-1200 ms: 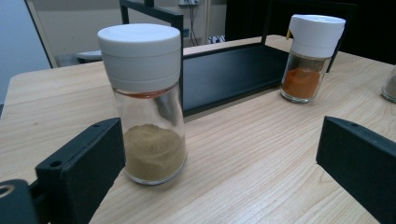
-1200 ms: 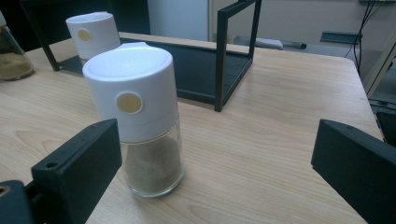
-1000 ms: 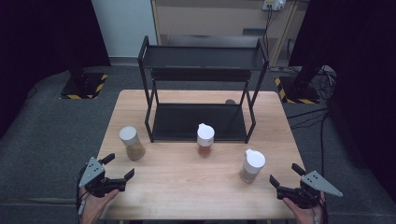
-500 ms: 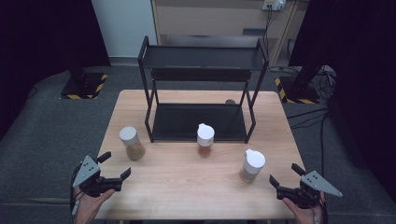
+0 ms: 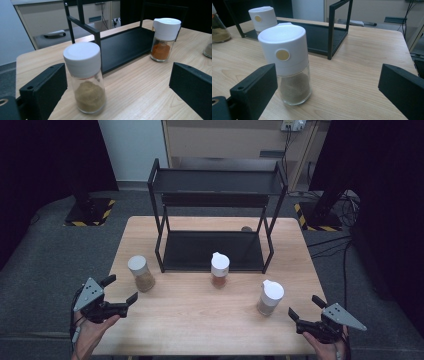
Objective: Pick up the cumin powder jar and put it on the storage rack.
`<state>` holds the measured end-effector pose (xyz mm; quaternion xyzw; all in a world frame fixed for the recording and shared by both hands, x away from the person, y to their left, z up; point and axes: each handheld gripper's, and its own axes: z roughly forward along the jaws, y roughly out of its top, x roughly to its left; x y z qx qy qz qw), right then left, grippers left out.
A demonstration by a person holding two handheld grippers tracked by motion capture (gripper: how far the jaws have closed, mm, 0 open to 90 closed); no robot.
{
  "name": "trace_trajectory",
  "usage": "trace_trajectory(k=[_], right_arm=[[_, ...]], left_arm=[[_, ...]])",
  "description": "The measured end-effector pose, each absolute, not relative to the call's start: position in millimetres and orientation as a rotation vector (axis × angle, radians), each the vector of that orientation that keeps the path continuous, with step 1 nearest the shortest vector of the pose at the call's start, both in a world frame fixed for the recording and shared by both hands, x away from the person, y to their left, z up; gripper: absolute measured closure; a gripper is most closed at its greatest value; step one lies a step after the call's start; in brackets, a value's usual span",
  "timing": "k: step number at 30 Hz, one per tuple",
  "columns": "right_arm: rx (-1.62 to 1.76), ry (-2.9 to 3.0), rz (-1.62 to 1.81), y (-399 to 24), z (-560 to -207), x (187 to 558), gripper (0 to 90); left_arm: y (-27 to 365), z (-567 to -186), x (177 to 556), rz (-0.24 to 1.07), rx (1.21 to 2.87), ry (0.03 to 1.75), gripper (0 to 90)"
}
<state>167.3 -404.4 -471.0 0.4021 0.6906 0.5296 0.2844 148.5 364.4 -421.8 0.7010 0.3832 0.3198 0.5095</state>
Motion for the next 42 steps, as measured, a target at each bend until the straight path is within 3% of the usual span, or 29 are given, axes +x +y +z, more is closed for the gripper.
trace_trajectory(k=[42], right_arm=[[1.075, 1.849, 1.422, -405, -471, 168, 3.4]], left_arm=[[367, -412, 208, 0.717, 1.715, 1.043, 0.0]])
